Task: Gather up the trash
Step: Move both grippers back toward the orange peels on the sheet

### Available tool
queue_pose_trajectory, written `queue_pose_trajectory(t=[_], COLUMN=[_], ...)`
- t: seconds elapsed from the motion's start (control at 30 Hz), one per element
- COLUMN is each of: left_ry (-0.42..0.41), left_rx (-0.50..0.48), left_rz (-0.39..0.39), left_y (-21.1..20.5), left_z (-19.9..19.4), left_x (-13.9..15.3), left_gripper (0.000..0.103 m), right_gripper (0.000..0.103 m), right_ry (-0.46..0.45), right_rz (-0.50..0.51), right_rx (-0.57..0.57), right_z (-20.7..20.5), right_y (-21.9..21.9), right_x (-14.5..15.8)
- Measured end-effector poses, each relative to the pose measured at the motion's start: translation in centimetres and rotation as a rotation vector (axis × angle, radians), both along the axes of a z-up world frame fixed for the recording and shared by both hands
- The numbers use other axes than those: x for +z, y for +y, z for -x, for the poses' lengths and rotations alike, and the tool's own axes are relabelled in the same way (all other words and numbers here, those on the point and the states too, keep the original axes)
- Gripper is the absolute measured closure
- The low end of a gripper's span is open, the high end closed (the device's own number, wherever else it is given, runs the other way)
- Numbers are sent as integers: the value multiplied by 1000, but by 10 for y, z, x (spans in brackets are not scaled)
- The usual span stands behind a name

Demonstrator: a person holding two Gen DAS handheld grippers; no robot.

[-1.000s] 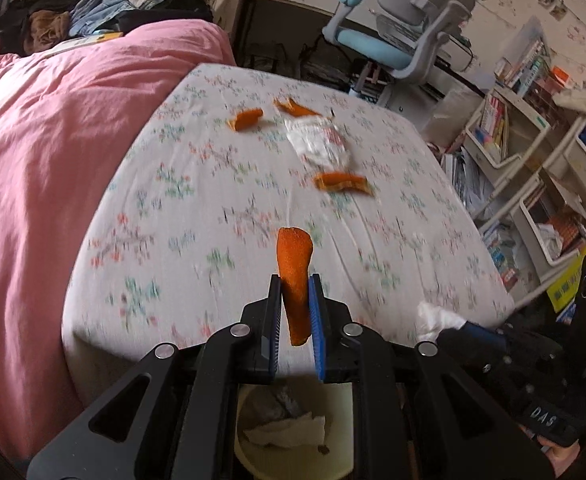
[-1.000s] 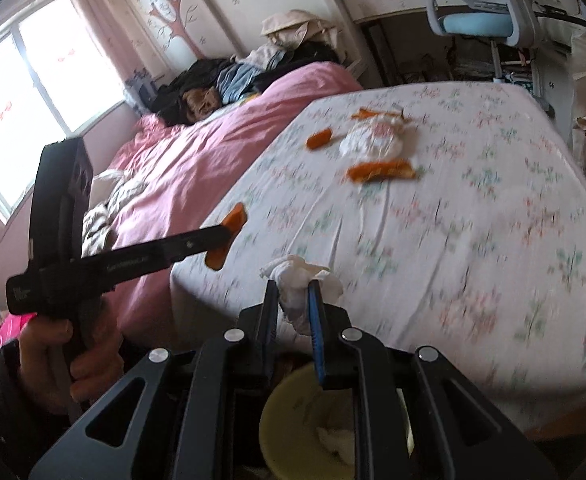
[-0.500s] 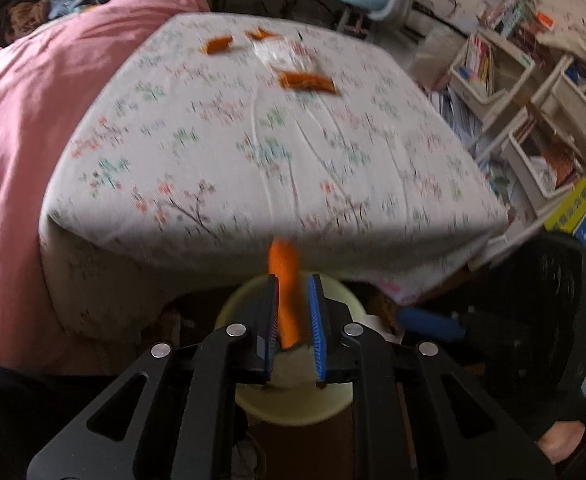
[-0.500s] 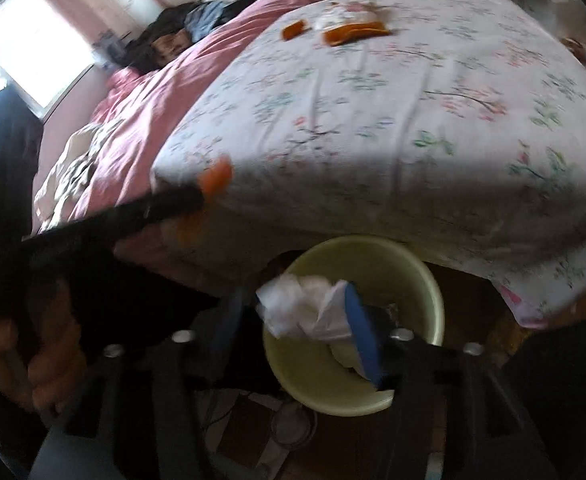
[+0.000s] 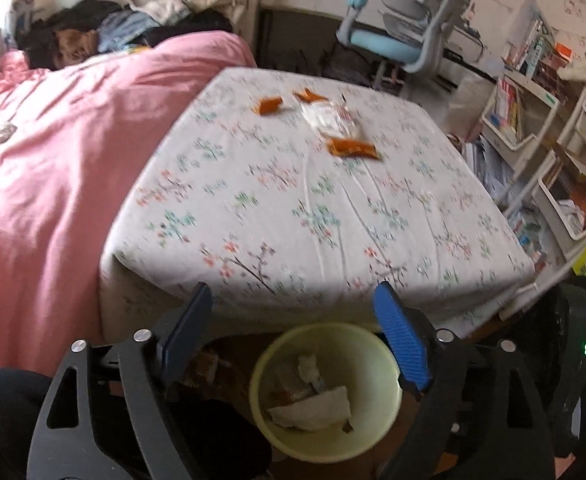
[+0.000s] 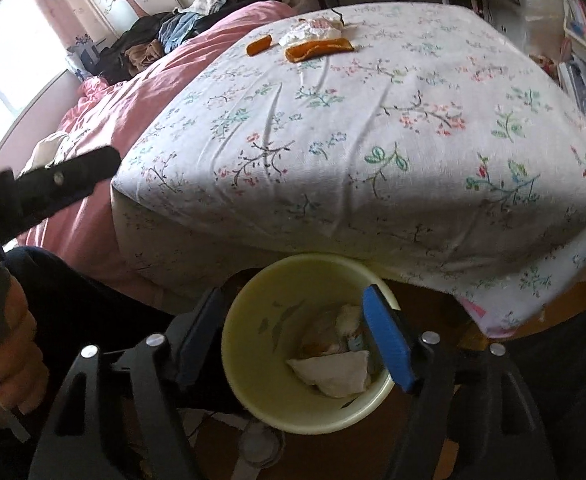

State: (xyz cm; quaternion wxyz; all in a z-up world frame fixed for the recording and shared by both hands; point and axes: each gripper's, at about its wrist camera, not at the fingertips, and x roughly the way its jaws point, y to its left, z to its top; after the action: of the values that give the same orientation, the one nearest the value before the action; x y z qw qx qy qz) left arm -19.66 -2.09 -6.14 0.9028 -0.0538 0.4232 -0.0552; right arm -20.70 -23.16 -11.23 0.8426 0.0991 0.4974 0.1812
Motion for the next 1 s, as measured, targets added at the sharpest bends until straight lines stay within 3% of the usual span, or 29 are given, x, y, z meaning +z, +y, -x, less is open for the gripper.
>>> queue_pose_trajectory(t=[0.23,0.43,1.0], left_ry=[-67,-70,-83], left_rx=[76,129,147], left_rz=[-14,-2,-25], left_y=[13,23,20], left_z=[2,-1,-2], left_x=[11,11,9], left_gripper=[14,13,13], right_gripper=[24,22,17], right_ry=[-52,-64,-141], right_rz=[43,66,116], right_rx=[-2,2,30], right_z=[-4,-5,1], right_y=[6,9,18], right_x=[3,4,12])
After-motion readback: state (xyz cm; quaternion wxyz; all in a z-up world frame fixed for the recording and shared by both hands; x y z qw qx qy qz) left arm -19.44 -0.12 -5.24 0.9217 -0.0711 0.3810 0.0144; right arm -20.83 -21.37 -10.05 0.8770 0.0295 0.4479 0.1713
